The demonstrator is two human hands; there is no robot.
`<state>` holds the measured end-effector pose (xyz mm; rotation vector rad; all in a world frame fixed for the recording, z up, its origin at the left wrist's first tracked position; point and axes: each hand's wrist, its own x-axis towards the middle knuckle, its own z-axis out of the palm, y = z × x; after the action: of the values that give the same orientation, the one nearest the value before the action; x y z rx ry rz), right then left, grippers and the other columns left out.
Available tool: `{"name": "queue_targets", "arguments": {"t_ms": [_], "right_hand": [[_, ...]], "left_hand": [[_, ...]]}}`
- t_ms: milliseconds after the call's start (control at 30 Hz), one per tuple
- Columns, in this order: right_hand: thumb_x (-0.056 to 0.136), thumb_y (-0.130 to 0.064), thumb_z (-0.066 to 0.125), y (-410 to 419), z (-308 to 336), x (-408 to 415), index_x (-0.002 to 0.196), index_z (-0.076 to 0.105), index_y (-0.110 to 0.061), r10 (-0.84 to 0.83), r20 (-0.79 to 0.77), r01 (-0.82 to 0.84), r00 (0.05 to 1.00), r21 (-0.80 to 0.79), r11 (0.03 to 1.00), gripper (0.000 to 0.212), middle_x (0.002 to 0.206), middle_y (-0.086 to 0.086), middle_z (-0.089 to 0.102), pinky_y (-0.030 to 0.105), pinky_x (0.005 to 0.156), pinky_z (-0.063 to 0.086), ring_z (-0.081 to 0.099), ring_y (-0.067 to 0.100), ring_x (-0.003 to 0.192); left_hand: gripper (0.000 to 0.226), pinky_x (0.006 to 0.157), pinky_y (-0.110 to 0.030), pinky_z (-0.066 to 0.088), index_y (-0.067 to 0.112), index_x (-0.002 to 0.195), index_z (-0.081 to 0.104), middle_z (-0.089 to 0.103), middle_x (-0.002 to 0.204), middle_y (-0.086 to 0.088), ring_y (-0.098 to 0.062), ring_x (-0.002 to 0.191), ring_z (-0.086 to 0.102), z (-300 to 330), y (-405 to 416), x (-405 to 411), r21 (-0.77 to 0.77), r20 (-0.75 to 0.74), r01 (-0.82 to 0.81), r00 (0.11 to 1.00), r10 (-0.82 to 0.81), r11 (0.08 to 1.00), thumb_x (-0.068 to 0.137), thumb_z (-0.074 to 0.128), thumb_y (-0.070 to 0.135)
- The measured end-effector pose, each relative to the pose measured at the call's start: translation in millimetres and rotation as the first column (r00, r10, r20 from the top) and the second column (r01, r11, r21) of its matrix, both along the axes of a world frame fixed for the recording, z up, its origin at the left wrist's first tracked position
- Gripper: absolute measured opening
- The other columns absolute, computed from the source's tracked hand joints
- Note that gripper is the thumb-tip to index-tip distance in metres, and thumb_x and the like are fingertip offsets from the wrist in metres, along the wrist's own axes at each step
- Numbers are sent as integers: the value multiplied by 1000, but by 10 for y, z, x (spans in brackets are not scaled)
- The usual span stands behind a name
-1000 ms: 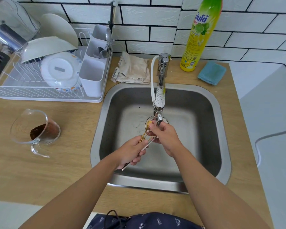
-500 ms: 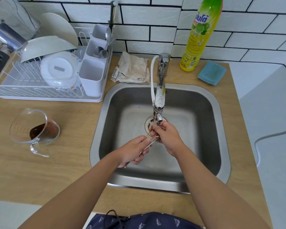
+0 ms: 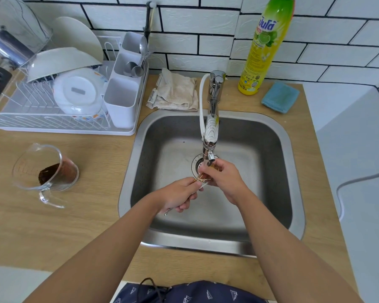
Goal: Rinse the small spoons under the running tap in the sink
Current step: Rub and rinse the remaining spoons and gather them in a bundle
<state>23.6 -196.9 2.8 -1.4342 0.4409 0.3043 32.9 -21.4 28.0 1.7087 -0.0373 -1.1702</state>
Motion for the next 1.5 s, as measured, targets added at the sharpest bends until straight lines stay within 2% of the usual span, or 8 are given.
{"name": "queue_targets", "arguments": {"t_ms": [200, 500, 600, 700, 867, 1067, 1267, 1500], "right_hand": [[100, 0, 60, 4, 17, 42, 111, 68, 0, 42, 28, -44, 999, 80, 996, 13, 95, 7, 78, 29, 78, 62, 77, 18, 87], [92, -15, 77, 68, -30, -1, 92, 73, -20, 111, 42, -108, 993, -63, 992, 5, 79, -2, 76, 28, 70, 61, 74, 16, 77], [101, -21, 64, 37, -9, 36, 89, 74, -15, 130, 10, -129, 991, -88, 988, 17, 85, 7, 80, 34, 71, 65, 78, 28, 84], [109, -20, 51, 47, -13, 43, 109, 71, -11, 87, -9, -86, 996, 95, 992, 22, 103, 5, 81, 31, 79, 63, 77, 25, 99], [99, -10, 67, -9, -33, -7, 128, 65, -10, 50, -15, -43, 999, 285, 958, 29, 111, 7, 77, 26, 78, 58, 73, 18, 101], [97, -14, 71, 31, -19, 57, 97, 78, -11, -52, -28, 55, 998, 93, 994, 7, 89, 5, 80, 23, 65, 57, 71, 15, 75], [104, -7, 56, 105, -17, 54, 96, 76, -16, -19, -9, 20, 1000, 171, 985, 24, 97, 4, 81, 24, 69, 58, 73, 16, 84], [95, -11, 71, 85, -35, 15, 89, 76, -15, -80, -68, 92, 994, 195, 977, 9, 94, 6, 82, 21, 64, 57, 74, 9, 75]], "left_hand": [[26, 45, -25, 33, 10, 106, 48, 44, 72, -1, -13, 47, 42, 1, 49, -16, -12, 4, 62, 998, -62, 998, 107, 40, 34], [19, 43, -23, 31, 13, 100, 43, 43, 73, 0, -11, 49, 36, -44, 106, -55, -81, -18, 40, 999, -42, 996, 108, 37, 29], [22, 42, -22, 28, 11, 107, 48, 44, 71, 4, -10, 49, 33, -95, 137, -91, -118, -67, -7, 998, -1, 993, 108, 39, 31], [26, 42, -20, 28, 11, 108, 52, 44, 69, 6, -8, 49, 32, -131, 167, -103, -124, -54, -37, 998, 31, 992, 107, 40, 34], [20, 41, -21, 31, 11, 106, 50, 50, 73, 4, -9, 49, 34, -139, 202, -83, -181, -48, -148, 989, 142, 972, 106, 44, 30], [24, 44, -26, 41, 6, 112, 50, 62, 77, 0, -13, 47, 44, -88, 167, -41, -222, -40, -169, 986, 164, 960, 104, 50, 28], [24, 44, -25, 41, 21, 122, 47, 67, 87, -6, -14, 46, 46, -124, 187, -47, -224, -23, -181, 983, 181, 958, 102, 53, 33], [25, 38, -21, 31, 17, 122, 45, 67, 90, -10, -12, 44, 38, -155, 210, -69, -248, -61, -178, 984, 168, 952, 103, 54, 30]]}}
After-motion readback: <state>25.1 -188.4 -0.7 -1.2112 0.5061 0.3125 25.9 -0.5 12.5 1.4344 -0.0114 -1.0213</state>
